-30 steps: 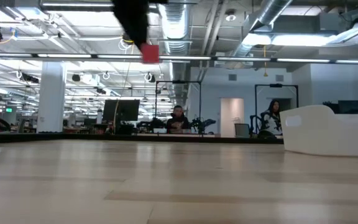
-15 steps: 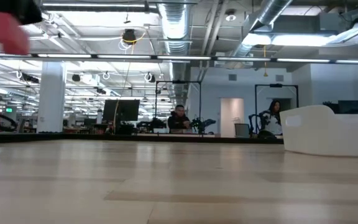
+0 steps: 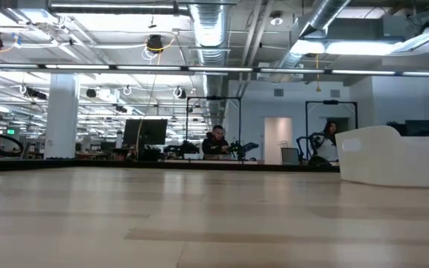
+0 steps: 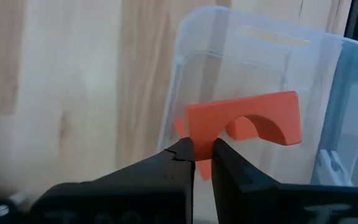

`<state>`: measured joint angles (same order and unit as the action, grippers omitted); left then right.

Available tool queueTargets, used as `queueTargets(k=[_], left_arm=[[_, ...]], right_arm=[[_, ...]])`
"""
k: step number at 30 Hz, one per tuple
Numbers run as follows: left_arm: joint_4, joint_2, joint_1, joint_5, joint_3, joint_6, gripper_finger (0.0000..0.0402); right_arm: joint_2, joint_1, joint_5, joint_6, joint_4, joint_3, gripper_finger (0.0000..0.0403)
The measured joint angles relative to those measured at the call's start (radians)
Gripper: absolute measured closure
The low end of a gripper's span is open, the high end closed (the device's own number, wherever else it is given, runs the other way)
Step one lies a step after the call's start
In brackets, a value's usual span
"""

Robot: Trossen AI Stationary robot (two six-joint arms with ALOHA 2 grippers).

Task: Sort & place blocks by color
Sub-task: Put the orange block into the transparent bin, then return to Home Position

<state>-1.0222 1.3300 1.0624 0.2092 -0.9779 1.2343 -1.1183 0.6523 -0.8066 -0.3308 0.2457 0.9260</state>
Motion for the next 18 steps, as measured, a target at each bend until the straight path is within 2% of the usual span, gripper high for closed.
queueTargets(k=[5, 12, 15, 18], left_arm=[[0.054, 0.091, 0.004, -0.007, 0.0, 0.002, 0.0377], [0.052, 0.119, -0.029, -0.041, -0.001, 0.001, 0.0275], [0.057, 0.091, -0.043, 0.003, -0.01, -0.038, 0.0243], [0.09, 0.04, -0.043, 0.105, -0.015, -0.117, 0.0233]], right_arm=[[0.0, -0.022, 0.0, -0.001, -0.002, 0.0, 0.0178], [0.0, -0.047, 0.022, 0.0, -0.003, 0.0, 0.0178], [0.0, -0.047, 0.025, 0.002, -0.008, 0.0, 0.0178], [0.0, -0.047, 0.066, 0.04, -0.035, 0.0, 0.0178]])
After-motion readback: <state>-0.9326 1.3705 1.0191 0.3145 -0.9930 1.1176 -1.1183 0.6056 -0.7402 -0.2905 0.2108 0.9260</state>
